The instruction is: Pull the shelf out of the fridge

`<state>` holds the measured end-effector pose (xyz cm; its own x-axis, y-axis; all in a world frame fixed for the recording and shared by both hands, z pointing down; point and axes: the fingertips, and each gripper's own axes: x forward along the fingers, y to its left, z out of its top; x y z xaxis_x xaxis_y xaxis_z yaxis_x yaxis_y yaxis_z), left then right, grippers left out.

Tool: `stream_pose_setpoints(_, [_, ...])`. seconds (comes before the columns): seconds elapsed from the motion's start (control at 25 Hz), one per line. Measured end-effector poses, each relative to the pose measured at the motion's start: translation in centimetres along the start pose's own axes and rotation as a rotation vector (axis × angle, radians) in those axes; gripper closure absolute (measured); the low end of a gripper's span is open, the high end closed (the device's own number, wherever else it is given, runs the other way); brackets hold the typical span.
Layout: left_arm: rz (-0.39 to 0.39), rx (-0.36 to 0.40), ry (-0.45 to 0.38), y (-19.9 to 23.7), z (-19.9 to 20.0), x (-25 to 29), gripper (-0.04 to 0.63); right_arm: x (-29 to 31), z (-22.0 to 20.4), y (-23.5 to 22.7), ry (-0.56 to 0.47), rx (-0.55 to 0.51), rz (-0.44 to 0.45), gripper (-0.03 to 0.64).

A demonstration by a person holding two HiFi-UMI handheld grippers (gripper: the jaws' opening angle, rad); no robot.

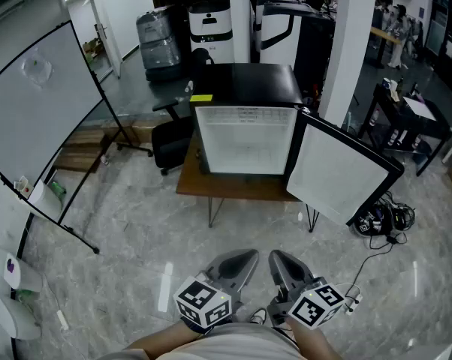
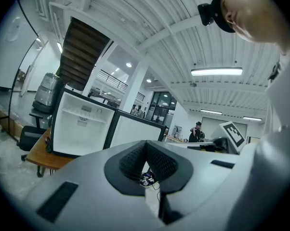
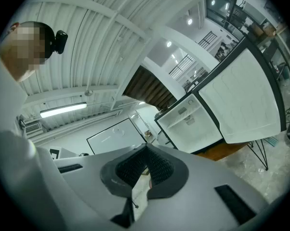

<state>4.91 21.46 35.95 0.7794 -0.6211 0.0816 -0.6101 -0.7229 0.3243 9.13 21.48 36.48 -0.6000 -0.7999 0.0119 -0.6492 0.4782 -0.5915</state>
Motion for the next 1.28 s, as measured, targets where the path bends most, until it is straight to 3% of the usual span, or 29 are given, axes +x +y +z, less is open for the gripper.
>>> stream_pose_setpoints(0.44, [0.010, -0.005, 0.007, -1.2, -1.0, 0.3, 0.590, -1.3, -0.2, -0.2, 0.010, -0.003, 0.027, 0.600])
stream_pose_setpoints(0.88, [0.072, -0.007, 0.003, -1.8, -2.3, 1.1, 0.589, -2.4, 0.0, -2.1, -0.002, 0.133, 0.092, 0.600])
stream_pose_setpoints(1.28, [0.115, 0.002, -0.017, 0.8, -0.9, 1.6, 0.590, 1.2, 1.0, -3.2, -0.002, 0.197, 0.120, 0.600])
